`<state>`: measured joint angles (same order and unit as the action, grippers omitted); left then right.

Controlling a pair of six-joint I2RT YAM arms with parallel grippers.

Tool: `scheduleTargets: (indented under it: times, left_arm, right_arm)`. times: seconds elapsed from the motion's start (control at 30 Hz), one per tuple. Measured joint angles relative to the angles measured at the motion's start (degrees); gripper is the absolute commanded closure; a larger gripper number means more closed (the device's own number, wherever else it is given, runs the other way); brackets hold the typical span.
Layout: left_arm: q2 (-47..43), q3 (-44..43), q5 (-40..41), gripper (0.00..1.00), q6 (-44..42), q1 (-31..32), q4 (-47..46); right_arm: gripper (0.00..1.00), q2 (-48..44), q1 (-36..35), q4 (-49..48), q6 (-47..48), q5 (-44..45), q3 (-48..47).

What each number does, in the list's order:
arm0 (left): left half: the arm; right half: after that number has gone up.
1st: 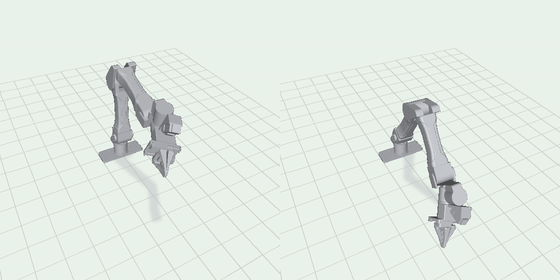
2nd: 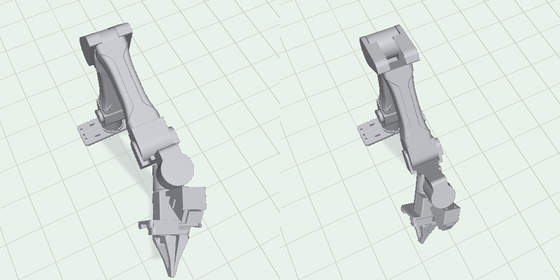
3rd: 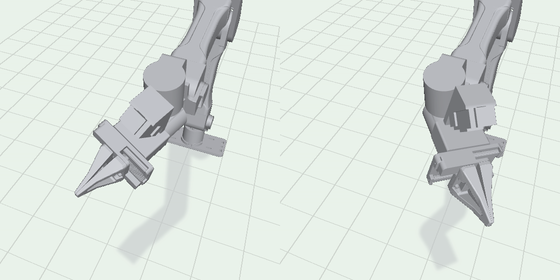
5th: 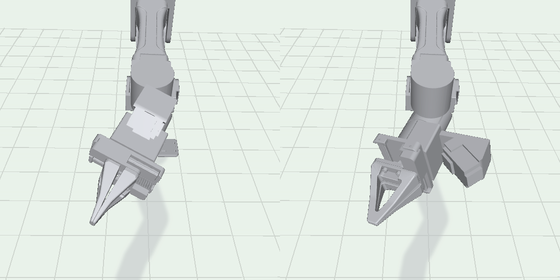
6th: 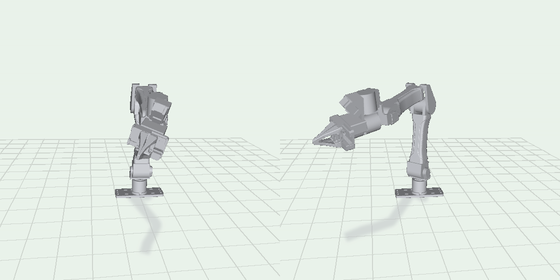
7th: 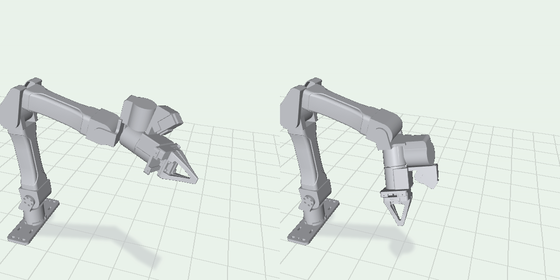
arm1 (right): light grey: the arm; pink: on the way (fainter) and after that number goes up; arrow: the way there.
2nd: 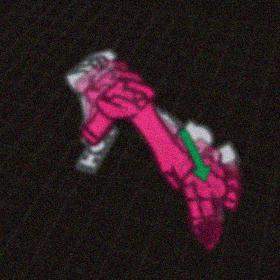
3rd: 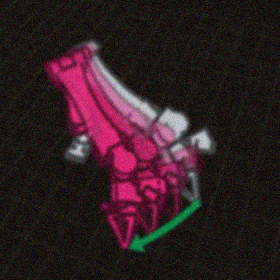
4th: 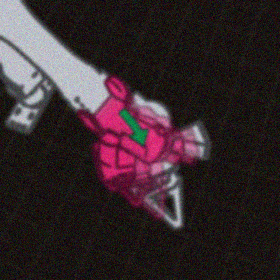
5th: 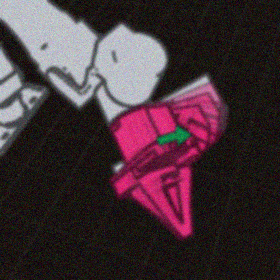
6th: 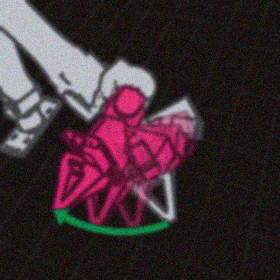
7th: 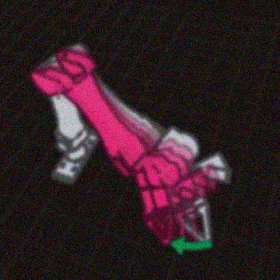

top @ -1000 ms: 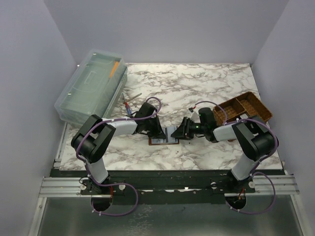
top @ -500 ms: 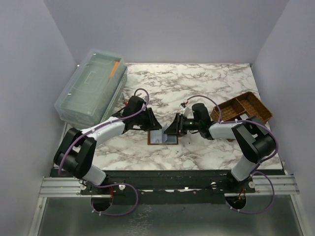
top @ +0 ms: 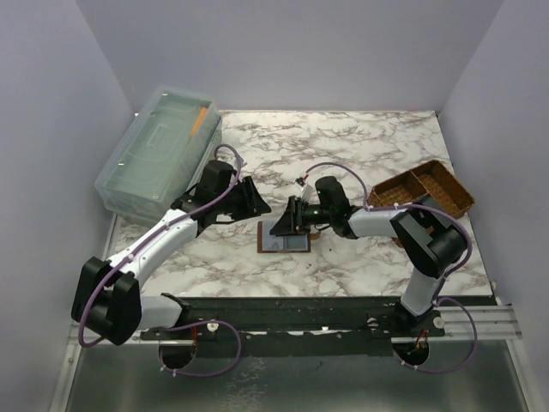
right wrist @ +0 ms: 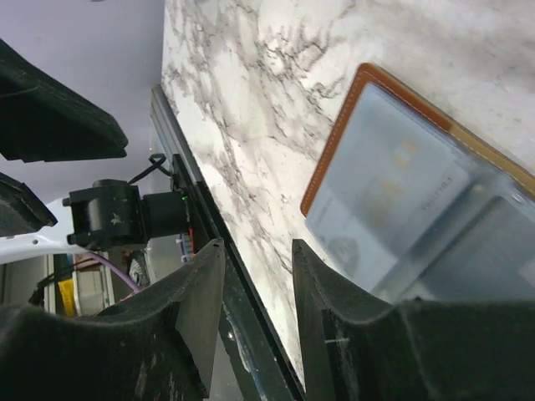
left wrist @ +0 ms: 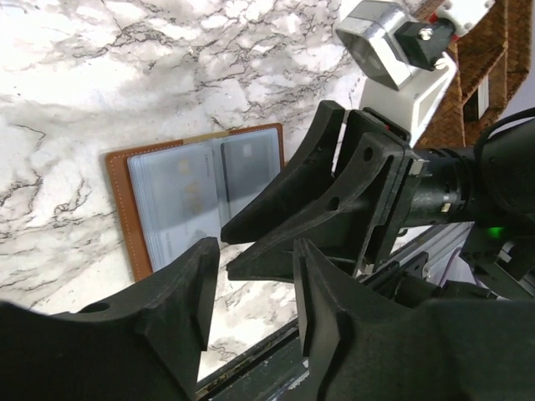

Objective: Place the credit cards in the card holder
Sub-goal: Turn over the card slot in the card holder.

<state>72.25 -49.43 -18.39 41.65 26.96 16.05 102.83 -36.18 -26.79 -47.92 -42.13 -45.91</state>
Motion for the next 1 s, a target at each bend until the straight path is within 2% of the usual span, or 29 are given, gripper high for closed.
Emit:
scheduleTargets:
  times: [0.17,0.33,0.53,0.7,1.0]
  left_arm:
    - [4.46,-0.68,-2.32,0.46,-0.13,0.00,-0.04]
    - [7.96,-0.72,-5.35,0.43,0.09,0.00,-0.11]
    - [10.73,-1.05,-8.41,0.52,0.52,0.31,-1.42]
    - [14.53,-1.03,-9.60,0.60,1.46,2.14,-3.26]
    - [19.02,1.14,-9.92,0.61,3.39,3.50,-6.43]
  right_arm:
    - [0.57,-3.32,1.55,4.66,2.36,2.78,2.14]
    - [0.56,-9.03,2.95,13.84,7.04,9.05,2.49]
    - [0.57,-10.40,3.67,19.65,9.99,13.07,2.47]
    - [0.58,-10.25,4.83,20.09,9.27,14.27,3.65]
    - [0.58,-9.51,6.25,19.54,7.48,14.29,5.79]
